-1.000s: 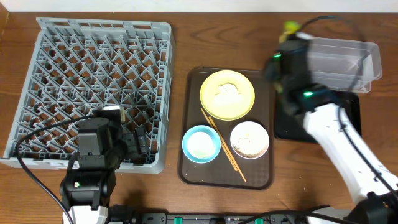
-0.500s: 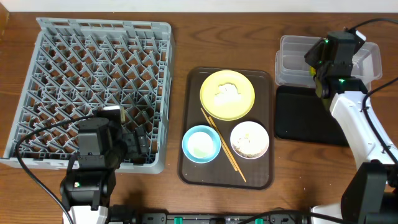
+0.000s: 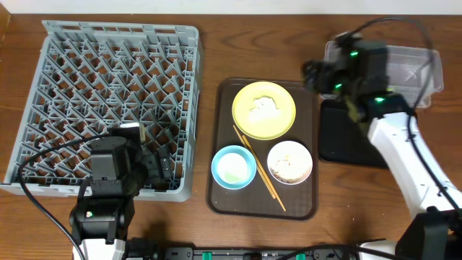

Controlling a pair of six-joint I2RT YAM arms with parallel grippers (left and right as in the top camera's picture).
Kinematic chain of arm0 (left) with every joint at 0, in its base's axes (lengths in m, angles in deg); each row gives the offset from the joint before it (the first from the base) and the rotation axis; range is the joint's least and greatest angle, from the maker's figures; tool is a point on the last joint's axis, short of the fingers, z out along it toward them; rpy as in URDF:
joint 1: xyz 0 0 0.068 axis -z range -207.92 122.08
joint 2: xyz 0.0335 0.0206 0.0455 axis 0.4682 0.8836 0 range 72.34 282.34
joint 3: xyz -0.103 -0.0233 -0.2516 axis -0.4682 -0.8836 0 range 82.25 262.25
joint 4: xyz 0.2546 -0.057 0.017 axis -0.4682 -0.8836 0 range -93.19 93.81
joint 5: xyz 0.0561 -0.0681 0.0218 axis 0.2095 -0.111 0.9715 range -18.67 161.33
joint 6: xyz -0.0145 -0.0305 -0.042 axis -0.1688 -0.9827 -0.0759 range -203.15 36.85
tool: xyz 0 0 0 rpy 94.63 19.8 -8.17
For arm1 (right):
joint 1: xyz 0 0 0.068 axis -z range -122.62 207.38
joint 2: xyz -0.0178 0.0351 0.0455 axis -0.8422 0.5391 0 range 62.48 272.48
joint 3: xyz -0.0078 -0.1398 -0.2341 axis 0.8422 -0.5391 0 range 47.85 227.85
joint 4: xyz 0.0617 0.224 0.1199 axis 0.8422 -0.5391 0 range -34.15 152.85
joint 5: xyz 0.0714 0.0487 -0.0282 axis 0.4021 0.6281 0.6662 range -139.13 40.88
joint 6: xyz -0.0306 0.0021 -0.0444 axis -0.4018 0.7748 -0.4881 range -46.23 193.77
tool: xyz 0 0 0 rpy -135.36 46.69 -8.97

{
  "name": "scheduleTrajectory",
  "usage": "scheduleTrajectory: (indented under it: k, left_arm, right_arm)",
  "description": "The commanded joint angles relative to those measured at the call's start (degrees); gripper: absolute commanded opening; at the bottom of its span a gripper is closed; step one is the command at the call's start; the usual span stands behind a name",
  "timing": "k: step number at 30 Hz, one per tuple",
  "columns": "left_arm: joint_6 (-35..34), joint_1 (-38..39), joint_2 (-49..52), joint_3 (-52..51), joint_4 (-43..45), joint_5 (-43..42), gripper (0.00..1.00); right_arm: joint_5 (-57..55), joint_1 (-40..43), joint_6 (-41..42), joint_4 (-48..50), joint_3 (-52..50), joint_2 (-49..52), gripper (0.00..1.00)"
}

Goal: Sort waste into correct bins and load items into the dishwasher
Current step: 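Carry wrapper with right gripper into clear plastic bin and release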

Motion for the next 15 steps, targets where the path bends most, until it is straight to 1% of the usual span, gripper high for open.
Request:
scheduleTrajectory:
  k: [1, 5, 7, 12, 15]
  left_arm:
    - [0.09, 0.17, 0.02, 1.36, -0.13, -0.09, 0.91]
    - [0.09, 0.17, 0.02, 1.36, -0.13, -0.09, 0.91]
    - [0.09, 0.17, 0.02, 1.36, -0.15, -0.09, 0.91]
    - [0.09, 0.17, 0.02, 1.36, -0.15, -0.09, 0.91]
    - [0.09, 0.17, 0.02, 1.36, -0.13, -0.09, 0.91]
  right_arm:
    - [-0.48, -4.92, -4.87, -1.36, 0.07, 2.97, 0.82]
    - [-2.62, -9.14, -4.87, -0.61, 0.07, 7.61, 0.86]
    - [-3.17, -10.45, -4.87, 0.44, 0.07, 10.21, 0.86]
    - [-4.70, -12.33, -4.55, 3.67, 0.07, 17.55, 0.83]
    - [-4.70, -13.42, -3.69, 5.57, 0.07, 22.03, 0.77]
